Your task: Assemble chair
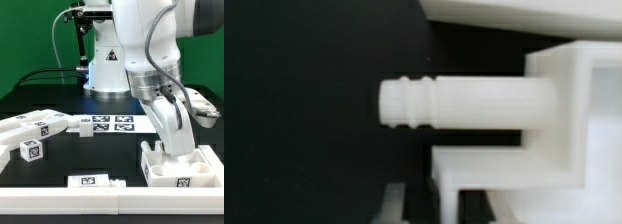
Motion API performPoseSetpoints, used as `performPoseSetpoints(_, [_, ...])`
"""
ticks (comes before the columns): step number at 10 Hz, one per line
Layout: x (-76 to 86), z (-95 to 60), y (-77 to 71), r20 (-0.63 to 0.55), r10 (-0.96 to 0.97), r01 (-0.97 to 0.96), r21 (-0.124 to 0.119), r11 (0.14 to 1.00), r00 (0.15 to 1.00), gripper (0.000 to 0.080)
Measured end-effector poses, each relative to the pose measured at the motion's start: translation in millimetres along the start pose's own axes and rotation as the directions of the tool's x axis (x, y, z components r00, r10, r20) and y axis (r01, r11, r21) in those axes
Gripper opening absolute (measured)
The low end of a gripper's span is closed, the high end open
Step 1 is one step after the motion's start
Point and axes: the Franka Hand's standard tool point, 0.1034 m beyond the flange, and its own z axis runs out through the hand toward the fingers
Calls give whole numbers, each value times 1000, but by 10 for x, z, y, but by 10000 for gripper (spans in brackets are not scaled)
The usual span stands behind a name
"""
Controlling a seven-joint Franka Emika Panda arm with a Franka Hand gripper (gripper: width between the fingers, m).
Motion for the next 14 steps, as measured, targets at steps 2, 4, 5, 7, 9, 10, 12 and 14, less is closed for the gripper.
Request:
performPoseSetpoints(2, [-4,6,1,0,-3,3,-1,1000,1000,28])
performPoseSetpoints(4, [1,19,-79,3,1,-1,0,1000,1000,28])
performPoseSetpoints(5, [-8,24,-169,1,7,-7,9,1000,1000,28])
performPoseSetpoints(7, [15,66,-262,-10,18,-18,21,1000,1000,28])
performPoseSetpoints(9, [7,66,-293,-17,25,-25,27,999,1000,31])
performPoseSetpoints(10, [-8,69,-303,-18,30,-29,28,999,999,32])
performPoseSetpoints(12, [-34,80,-325,-20,57,-56,29,998,998,32])
performPoseSetpoints(14, [-52,94,-342,-23,77,-77,30,997,997,35])
